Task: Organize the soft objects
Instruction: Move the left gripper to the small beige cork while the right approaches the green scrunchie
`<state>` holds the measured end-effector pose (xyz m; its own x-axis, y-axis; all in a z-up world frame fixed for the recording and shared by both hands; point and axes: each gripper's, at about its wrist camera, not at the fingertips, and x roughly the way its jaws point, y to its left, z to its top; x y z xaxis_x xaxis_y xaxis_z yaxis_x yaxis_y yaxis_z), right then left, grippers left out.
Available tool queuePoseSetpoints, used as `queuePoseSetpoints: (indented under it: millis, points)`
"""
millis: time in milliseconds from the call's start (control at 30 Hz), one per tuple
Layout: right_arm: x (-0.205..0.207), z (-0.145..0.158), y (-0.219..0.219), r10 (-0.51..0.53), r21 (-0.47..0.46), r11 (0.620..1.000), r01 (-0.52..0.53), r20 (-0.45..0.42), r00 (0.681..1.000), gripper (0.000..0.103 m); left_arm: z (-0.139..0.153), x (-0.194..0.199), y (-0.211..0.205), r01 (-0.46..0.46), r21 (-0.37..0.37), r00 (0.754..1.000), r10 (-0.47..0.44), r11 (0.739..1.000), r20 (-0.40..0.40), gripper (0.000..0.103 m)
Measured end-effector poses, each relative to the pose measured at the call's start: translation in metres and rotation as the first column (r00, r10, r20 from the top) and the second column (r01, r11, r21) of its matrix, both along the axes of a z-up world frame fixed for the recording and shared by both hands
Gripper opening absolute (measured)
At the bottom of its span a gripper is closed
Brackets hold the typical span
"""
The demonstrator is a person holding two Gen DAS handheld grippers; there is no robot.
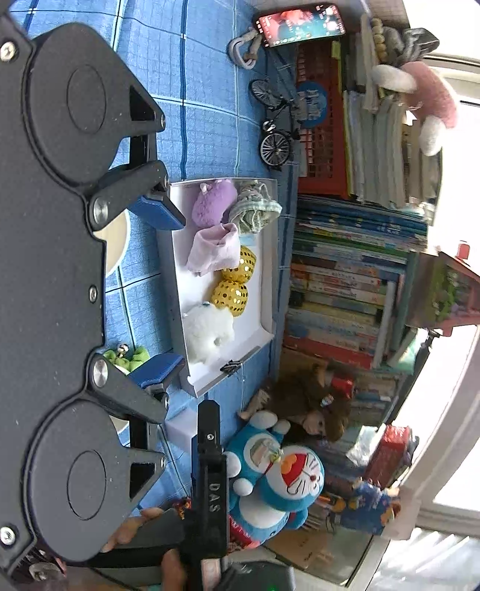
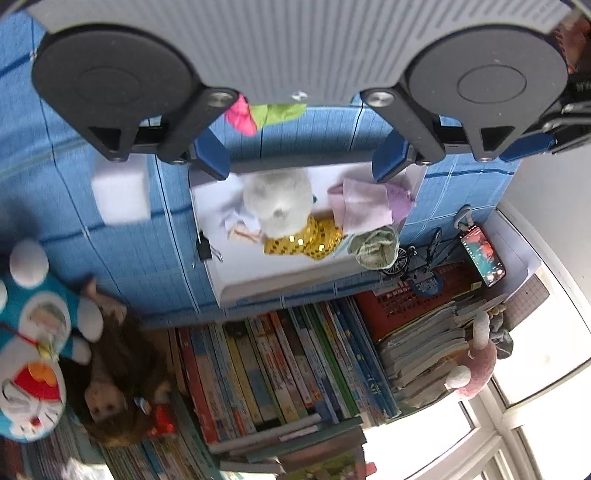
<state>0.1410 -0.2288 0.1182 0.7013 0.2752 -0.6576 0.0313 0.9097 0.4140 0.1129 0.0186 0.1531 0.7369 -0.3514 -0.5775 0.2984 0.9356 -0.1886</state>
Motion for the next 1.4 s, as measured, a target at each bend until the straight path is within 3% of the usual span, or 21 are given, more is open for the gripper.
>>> queuePoseSetpoints:
  millis: [367,767,900,1000,1067,1133,1200,1400]
  points:
    - [-0.011,-0.024,-0.009,-0.029,0.029,0.999,0.030,-0.052,0.998,0.092,-0.023,-0.067,0.005,0.001,0.024,0.992,-0.004,1.000,0.125,0.073]
    - [-0.013,-0.045,-0.020,-0.062,0.036,0.997,0.066,-0.107,0.992,0.092,-0.054,-0.115,0.022,-0.056,0.005,0.986,0.054,0.998,0.160,0.073]
    - [-0.013,-0.051,-0.021,-0.069,0.029,0.997,0.073,-0.121,0.990,0.092,-0.064,-0.127,0.023,-0.048,0.016,0.985,0.045,0.999,0.168,0.069]
    - [-0.012,-0.057,-0.021,-0.070,0.027,0.997,0.075,-0.134,0.989,0.092,-0.072,-0.136,0.022,-0.038,0.027,0.986,0.033,0.999,0.161,0.061]
    - [-0.011,-0.060,-0.020,-0.071,0.030,0.997,0.075,-0.140,0.988,0.092,-0.077,-0.138,0.021,-0.029,0.030,0.989,0.025,0.999,0.149,0.060]
    - [-0.009,-0.061,-0.020,-0.071,0.032,0.997,0.077,-0.144,0.987,0.092,-0.084,-0.137,0.019,-0.031,0.042,0.991,0.025,0.999,0.135,0.049]
    - [-0.008,-0.062,-0.020,-0.074,0.037,0.996,0.080,-0.145,0.987,0.092,-0.091,-0.135,0.018,-0.038,0.061,0.993,0.031,0.997,0.113,0.045]
    - [-0.004,-0.065,-0.018,-0.073,0.037,0.996,0.080,-0.154,0.985,0.089,-0.113,-0.125,0.016,-0.041,0.070,0.998,0.038,0.997,0.051,0.038]
